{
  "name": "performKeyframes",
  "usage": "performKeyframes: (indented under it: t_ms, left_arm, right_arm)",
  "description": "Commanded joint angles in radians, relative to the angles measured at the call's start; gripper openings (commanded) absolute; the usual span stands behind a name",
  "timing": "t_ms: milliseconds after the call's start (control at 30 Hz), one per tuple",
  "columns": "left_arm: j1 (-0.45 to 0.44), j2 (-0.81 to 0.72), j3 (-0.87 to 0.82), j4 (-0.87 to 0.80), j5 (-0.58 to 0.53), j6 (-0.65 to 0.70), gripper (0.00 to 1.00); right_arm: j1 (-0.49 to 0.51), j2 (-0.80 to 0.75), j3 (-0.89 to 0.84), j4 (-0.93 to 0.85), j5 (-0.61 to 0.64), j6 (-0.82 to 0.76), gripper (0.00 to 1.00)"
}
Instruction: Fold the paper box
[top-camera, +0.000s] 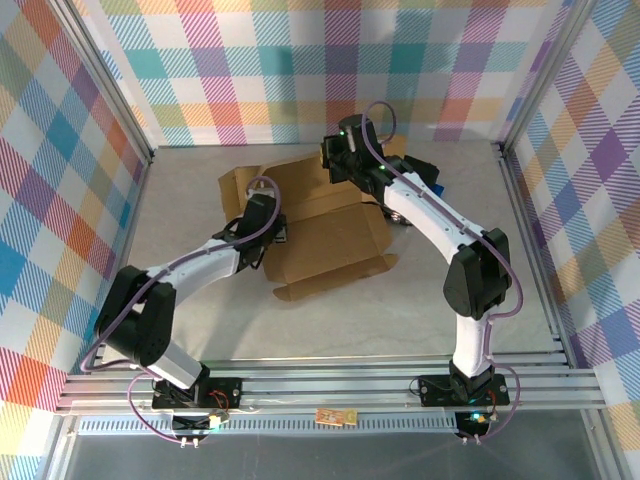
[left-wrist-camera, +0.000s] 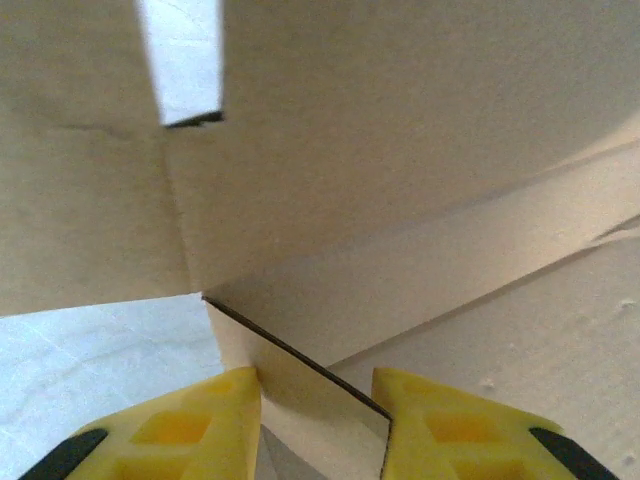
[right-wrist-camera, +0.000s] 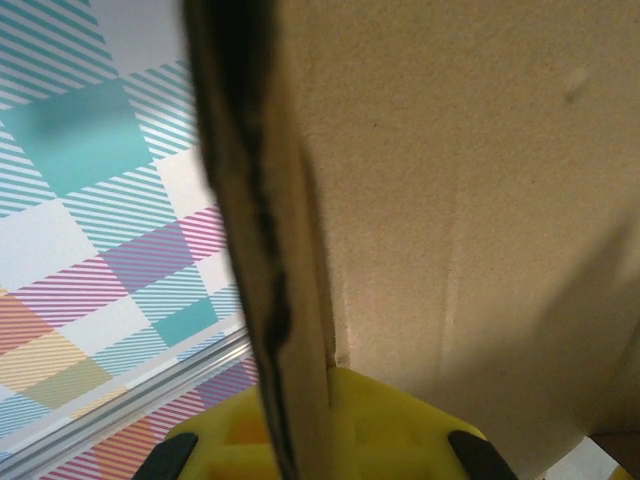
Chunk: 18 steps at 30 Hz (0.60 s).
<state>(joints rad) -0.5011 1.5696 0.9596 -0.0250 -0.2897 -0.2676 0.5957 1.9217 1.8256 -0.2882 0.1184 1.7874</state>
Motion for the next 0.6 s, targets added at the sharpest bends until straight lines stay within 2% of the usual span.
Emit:
performKeyframes:
  t_ms: [0,100,200,267,367,467,567]
  left_arm:
    - [-0.028,0.016,0.027,-0.059,-0.083,-0.025,0.37]
    - [-0.033,-0.056,0.029,-0.073,-0.061,-0.029,0.47]
    - [-0.032,-0.191,0.039,-0.115,0.018,-0.031,0.59]
    - [-0.031,-0.289,0.053,-0.155,0.104,-0.019,0.63]
    - [-0.01,-0.439,0.074,-0.274,0.153,-0.012,0.67]
    - [0.094,-0.568,0.067,-0.395,0.192,-0.009,0.7]
    - [0.261,-0.637,0.017,-0.413,0.337,0.02,0.7]
  right_arm:
    - [0.011,-0.01,0.018,0.015,-0.022,0.009,0.0]
    - [0.012,-0.021,0.002,0.016,-0.005,-0.011,0.0]
    - [0.006,-0.041,-0.027,0.014,0.013,-0.039,0.0]
    - [0.001,-0.05,-0.043,0.012,0.015,-0.064,0.0]
    - [-0.008,-0.064,-0.059,0.011,0.017,-0.095,0.0]
    - [-0.015,-0.075,-0.074,0.007,0.008,-0.116,0.0]
    - [-0.022,-0.079,-0.073,-0.004,-0.011,-0.128,0.0]
